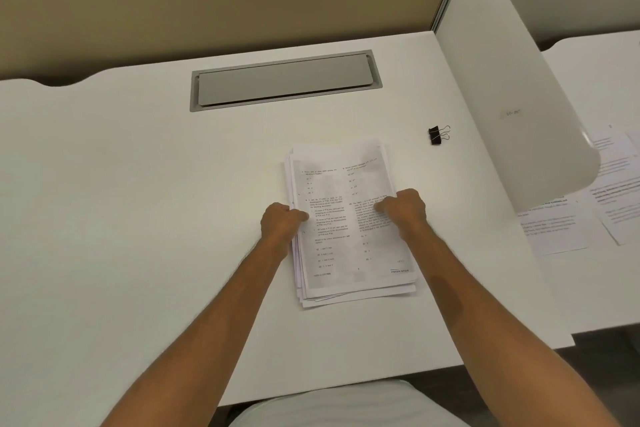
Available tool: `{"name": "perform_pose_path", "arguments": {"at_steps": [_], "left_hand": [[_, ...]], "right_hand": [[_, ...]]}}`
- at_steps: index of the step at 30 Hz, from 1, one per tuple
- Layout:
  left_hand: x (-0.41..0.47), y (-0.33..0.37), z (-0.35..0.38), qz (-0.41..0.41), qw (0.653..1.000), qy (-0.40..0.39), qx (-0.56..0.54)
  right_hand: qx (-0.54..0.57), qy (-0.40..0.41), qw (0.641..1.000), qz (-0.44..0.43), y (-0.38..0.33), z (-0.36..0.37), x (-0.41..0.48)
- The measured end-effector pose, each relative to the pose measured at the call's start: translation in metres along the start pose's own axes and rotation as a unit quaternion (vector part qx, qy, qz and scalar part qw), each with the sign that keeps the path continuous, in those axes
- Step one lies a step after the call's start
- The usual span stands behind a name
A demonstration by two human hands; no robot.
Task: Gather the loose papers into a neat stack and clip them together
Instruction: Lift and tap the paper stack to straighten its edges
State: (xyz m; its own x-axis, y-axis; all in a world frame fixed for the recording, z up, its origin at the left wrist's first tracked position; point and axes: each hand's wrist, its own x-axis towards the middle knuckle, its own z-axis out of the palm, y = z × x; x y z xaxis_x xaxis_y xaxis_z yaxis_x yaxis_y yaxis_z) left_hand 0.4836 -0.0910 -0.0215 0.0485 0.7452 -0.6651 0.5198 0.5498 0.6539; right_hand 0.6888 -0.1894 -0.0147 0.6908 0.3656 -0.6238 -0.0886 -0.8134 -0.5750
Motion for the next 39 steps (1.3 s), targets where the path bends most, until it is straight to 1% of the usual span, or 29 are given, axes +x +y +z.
{"name": "perform_pose_path", "arguments": {"at_steps": [4,9,13,15,17,23,25,27,31,33,36,39], "left_hand": [[-0.002,0.004,0.002,0.010,1.000,0.024,-0.005],[-0.001,0.006,-0.003,-0.022,0.999,0.002,-0.032],[-0.002,-0.002,-0.011,-0.014,0.998,-0.043,-0.054],[-0.007,-0.005,-0.018,0.014,0.995,-0.042,-0.085],[-0.018,-0.002,-0.029,0.051,0.991,-0.033,-0.118],[-0.052,0.011,-0.085,0.184,0.968,-0.022,-0.168],[-0.063,0.012,-0.102,0.231,0.958,-0.017,-0.169],[-0.070,0.010,-0.117,0.263,0.948,0.002,-0.181],[-0.073,-0.003,-0.137,0.304,0.933,0.043,-0.189],[-0.070,-0.011,-0.143,0.309,0.930,0.051,-0.194],[-0.065,-0.021,-0.150,0.305,0.926,0.037,-0.218],[-0.064,-0.023,-0.157,0.317,0.919,0.023,-0.234]], "right_hand": [[-0.009,-0.001,1.000,-0.023,0.000,0.003,-0.004],[0.028,-0.036,0.998,-0.047,0.002,0.002,-0.005],[0.091,-0.088,0.991,-0.050,0.005,0.001,-0.012],[0.105,-0.101,0.987,-0.067,0.004,0.002,-0.018],[0.126,-0.123,0.979,-0.105,0.001,0.002,-0.027],[0.202,-0.183,0.931,-0.241,-0.028,0.002,-0.065],[0.206,-0.190,0.918,-0.280,-0.039,0.007,-0.077],[0.196,-0.189,0.912,-0.307,-0.049,0.014,-0.089],[0.167,-0.186,0.907,-0.339,-0.056,0.034,-0.109],[0.157,-0.186,0.904,-0.352,-0.057,0.043,-0.116],[0.142,-0.186,0.901,-0.364,-0.059,0.054,-0.127],[0.153,-0.177,0.905,-0.356,-0.062,0.061,-0.136]]}}
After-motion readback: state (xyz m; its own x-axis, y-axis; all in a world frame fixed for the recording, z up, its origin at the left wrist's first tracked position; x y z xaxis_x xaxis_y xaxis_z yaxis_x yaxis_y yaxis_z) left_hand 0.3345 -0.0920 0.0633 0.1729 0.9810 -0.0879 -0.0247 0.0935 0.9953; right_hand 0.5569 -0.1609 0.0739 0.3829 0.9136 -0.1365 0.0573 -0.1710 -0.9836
